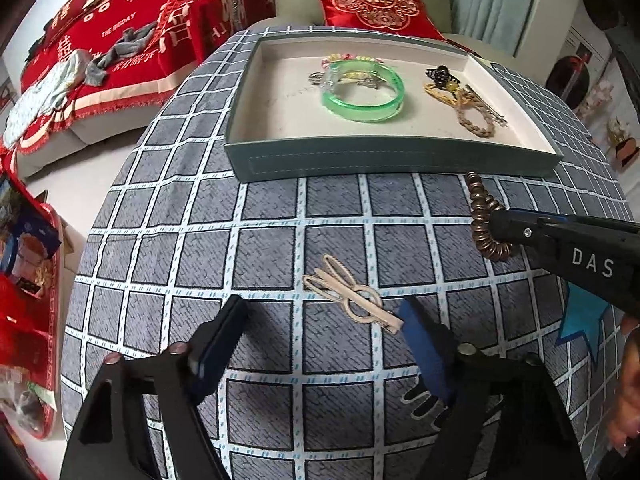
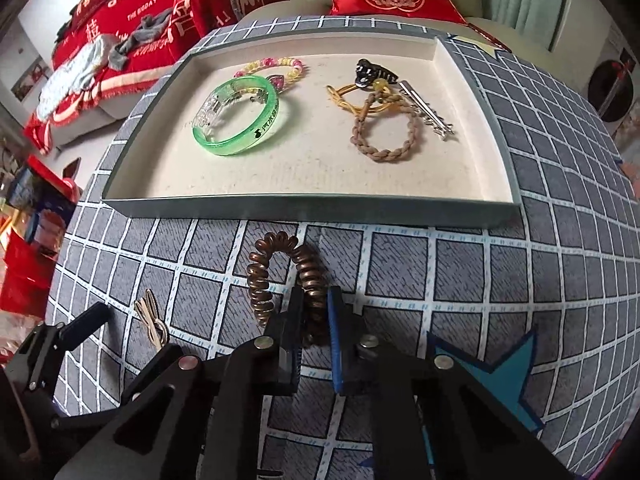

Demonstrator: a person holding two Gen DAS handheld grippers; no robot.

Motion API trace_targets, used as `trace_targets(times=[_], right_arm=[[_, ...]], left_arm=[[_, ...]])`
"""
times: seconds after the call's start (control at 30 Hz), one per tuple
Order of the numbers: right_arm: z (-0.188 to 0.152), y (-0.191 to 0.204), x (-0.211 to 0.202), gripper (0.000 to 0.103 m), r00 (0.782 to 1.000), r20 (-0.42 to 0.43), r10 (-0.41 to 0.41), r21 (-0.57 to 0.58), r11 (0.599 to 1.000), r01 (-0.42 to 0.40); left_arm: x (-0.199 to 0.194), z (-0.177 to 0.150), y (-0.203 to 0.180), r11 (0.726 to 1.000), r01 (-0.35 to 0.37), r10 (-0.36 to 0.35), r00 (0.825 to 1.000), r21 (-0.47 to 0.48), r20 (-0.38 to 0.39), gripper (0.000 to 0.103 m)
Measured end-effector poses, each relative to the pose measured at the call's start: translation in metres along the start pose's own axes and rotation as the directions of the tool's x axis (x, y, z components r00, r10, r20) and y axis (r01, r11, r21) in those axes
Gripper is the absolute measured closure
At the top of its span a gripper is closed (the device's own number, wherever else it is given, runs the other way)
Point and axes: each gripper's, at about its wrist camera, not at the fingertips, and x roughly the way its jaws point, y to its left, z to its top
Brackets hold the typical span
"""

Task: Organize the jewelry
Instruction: 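Grasp the beige bunny hair clip with the left gripper while the right grasps the brown coil hair tie, then carry the bunny clip and coil hair tie over the tray with both grippers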

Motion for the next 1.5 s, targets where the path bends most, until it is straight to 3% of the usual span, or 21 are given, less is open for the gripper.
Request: trace_targets(times=[0.17,0.33,0.43,0.57,1.07,1.5], right_arm=[[-0.006,-0.005,-0.010,0.091,0.999,0.032,0.022,0.022,0.999,-0.023],[-0.014,-0.011,-0.021,0.091,0.997,0.067,0.034,0.050,0.998,-0.038],[-0.018,-0.014,-0.027,0.091,0.995,0.084,0.045,0.064,0.997,-0.050],[-0.022,-0.015,-0.034,0.091,0.993,0.103,0.058,0.076,0.995,-0.066],[-0.042,-0.019,-0.053,0.091,0.986,0.129,0.106,0.111,0.986,-0.121],[-0.029,-0.026,-0.076,0.091,0.981,0.176,0.079,0.142,0.984,-0.104]], left_arm=[[-0.004,-0.001,-0.007,0.998,0.024,-0.025,1.000,0.058,0.009,0.041],[-0.007,-0.002,-0.002,0.992,0.093,-0.095,0.995,0.084,0.024,0.081],[-0.009,-0.005,0.006,0.982,0.168,-0.171,0.985,0.084,0.025,0.081],[-0.011,-0.010,0.010,0.974,0.204,-0.208,0.978,0.098,0.028,0.081],[-0.039,-0.009,0.018,0.959,0.238,-0.254,0.962,0.153,0.096,0.081],[-0.070,0.028,0.028,0.948,0.266,-0.299,0.931,0.175,0.207,0.081]])
